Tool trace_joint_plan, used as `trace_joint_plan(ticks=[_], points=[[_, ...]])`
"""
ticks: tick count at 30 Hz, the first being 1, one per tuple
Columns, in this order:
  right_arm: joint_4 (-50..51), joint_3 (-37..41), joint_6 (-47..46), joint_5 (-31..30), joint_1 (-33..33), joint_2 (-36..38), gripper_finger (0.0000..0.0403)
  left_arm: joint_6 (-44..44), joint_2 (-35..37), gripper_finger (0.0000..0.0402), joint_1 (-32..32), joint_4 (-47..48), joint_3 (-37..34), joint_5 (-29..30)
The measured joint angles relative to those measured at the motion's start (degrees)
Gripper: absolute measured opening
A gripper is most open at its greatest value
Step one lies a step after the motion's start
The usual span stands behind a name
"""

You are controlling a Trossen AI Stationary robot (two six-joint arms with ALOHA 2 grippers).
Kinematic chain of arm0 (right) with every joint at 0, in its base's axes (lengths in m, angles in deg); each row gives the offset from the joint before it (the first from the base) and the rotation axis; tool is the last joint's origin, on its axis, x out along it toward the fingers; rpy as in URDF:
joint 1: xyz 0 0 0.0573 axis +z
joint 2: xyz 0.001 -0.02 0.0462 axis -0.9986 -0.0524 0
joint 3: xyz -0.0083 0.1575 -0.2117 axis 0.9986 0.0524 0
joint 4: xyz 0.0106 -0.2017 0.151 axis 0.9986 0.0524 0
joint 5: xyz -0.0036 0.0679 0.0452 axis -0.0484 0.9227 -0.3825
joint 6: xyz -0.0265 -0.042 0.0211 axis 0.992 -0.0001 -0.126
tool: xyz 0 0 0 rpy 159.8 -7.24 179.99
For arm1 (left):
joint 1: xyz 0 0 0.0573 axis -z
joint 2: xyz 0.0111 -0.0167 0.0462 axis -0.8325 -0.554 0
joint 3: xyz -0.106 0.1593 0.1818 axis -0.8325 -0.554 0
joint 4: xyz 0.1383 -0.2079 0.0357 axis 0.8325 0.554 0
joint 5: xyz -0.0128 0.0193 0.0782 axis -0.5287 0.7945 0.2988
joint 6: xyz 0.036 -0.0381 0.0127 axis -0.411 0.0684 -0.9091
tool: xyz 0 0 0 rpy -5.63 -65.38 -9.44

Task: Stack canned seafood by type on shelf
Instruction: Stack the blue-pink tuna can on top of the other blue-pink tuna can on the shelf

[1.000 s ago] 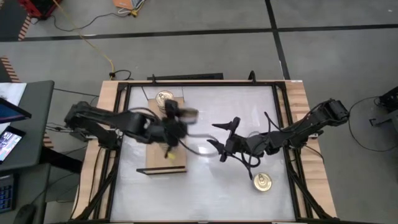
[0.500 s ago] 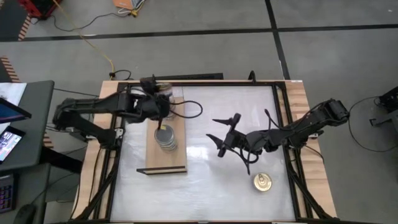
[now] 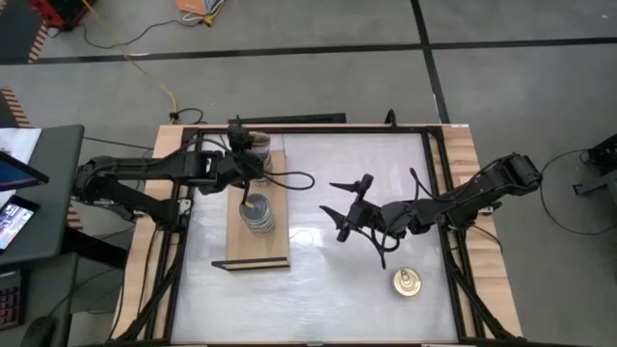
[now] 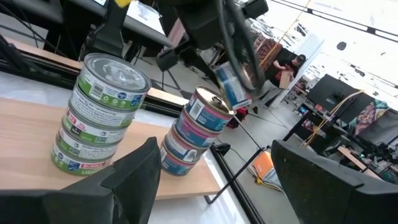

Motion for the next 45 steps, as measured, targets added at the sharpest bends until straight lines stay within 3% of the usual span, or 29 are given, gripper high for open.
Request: trace_joint_plan(ticks=[12, 23, 26, 30, 35, 45], points=[[0.3, 0.0, -1.4, 0.4, -0.3, 0.0, 0.0336, -1.7, -0.3, 0.0196, 0.0, 2.6, 0.0, -1.0], [0.5, 0.0, -2.0, 0.5, -0.7, 0.0, 0.0336, -2.7, -0.4, 0.0285, 0.5, 4.3, 0.0, -0.4], [0.6, 0.0, -2.0, 0.5, -0.7, 0.0, 0.0336, -2.8, -0.4, 0.0301, 2.0, 4.7, 0.0, 2.1], [0.8, 0.0, -2.3, 0.5, -1.1, 0.0, 0.0336, -2.6, -0.4, 0.0306, 3.8, 4.8, 0.0, 4.7], [1.7, 0.1, -4.3, 0.5, -1.9, 0.0, 0.0336, 1.2, -0.4, 0.0306, 4.5, 9.0, 0.0, 1.9], [1.6, 0.1, -4.9, 0.5, -1.9, 0.0, 0.0336, 6.3, -0.4, 0.0306, 4.5, 11.8, 0.2, 2.0]])
